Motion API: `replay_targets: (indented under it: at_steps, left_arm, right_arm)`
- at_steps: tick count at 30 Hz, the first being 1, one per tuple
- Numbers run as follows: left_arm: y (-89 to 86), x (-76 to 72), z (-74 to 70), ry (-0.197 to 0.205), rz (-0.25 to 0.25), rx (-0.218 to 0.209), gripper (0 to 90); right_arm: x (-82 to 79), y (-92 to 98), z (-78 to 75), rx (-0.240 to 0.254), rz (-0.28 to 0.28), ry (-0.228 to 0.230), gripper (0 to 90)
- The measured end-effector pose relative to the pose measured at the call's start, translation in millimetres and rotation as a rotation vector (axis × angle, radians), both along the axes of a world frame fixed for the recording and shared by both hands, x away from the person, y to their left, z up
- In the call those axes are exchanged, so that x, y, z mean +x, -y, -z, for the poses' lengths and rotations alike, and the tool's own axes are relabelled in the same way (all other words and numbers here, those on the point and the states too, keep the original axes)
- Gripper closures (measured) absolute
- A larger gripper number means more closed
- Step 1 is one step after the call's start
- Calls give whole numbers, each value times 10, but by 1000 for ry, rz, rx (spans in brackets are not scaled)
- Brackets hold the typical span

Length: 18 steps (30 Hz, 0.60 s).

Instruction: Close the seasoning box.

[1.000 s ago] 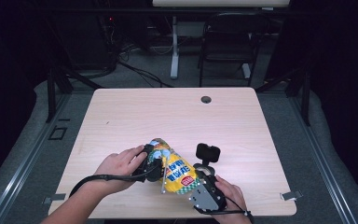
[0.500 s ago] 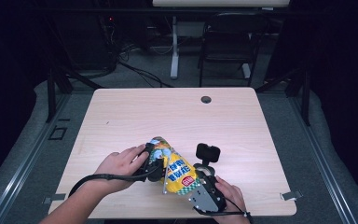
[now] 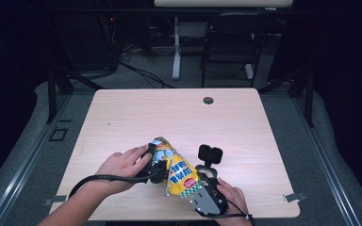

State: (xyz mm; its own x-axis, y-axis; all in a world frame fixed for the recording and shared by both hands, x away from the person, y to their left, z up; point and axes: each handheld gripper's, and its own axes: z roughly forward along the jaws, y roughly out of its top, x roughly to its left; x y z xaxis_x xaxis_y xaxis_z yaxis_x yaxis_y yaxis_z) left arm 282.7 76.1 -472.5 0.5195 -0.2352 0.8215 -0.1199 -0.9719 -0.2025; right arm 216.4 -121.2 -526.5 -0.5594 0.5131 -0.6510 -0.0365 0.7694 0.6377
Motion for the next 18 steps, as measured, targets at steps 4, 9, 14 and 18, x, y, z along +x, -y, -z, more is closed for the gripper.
replay_targets:
  at_steps: [4, 9, 14, 18]
  left_arm:
    - [14, -3, -12, 11, 7, 18, 614]
    - [29, -3, -24, 19, 14, 37, 614]
    - [44, -6, -24, 25, 18, 44, 614]
    - [56, -12, -36, 36, 23, 60, 614]
  right_arm:
    - [-3, 0, 7, -5, 0, 4, 714]
    - [-4, 9, 9, -14, 4, 11, 714]
    - [-2, 16, 32, -8, 2, 20, 714]
    - [-6, 11, 39, -14, 4, 24, 714]
